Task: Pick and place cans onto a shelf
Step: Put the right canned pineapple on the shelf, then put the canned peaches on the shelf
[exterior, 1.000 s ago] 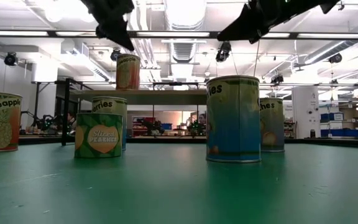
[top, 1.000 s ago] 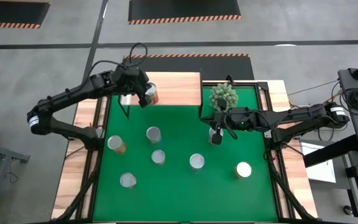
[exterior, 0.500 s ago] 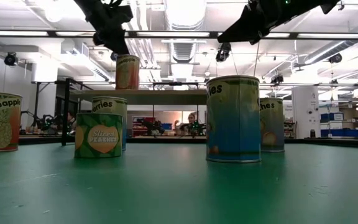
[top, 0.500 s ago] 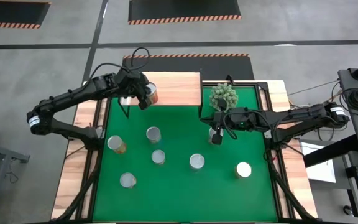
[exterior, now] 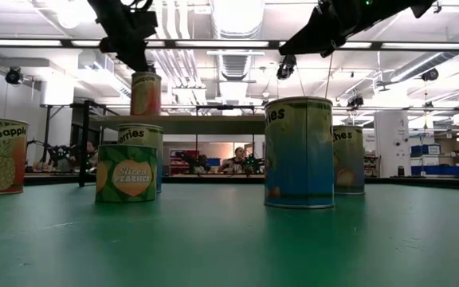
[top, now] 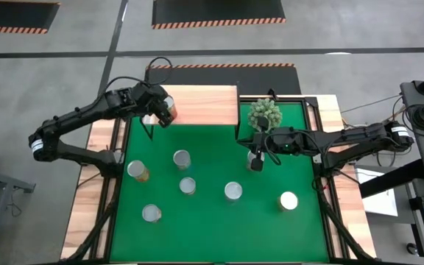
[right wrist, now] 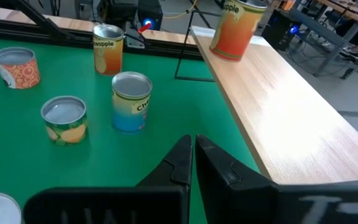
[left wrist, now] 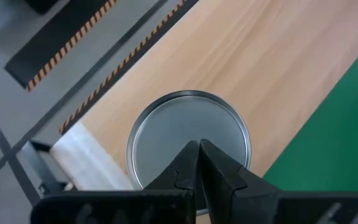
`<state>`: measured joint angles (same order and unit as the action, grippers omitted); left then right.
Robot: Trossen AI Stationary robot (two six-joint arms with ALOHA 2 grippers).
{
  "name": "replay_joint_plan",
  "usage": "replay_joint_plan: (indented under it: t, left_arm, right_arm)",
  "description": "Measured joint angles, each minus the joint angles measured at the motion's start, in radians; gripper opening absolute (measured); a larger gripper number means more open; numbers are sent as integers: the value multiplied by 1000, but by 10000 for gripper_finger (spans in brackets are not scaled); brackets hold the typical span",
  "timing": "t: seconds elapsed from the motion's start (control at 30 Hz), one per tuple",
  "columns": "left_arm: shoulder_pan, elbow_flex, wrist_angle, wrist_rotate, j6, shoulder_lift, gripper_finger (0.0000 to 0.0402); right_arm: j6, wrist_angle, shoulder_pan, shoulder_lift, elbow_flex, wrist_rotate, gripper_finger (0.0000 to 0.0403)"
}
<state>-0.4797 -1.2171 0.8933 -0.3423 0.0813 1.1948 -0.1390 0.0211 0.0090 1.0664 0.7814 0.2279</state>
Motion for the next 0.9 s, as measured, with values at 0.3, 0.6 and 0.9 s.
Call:
replay_joint_plan:
  t: [0.3, 0.6, 0.9]
  left_arm:
    - [0, 4, 42, -9, 29, -63, 0]
    - [39, 4, 4, -1, 69, -128, 0]
    - [432, 107, -123, 42, 223, -199, 0]
  right_arm:
    - [0, -10, 0, 0, 0, 0, 9]
    - [-3, -9, 0, 0, 0, 0, 9]
    - [-10, -11, 0, 0, 0, 1, 9]
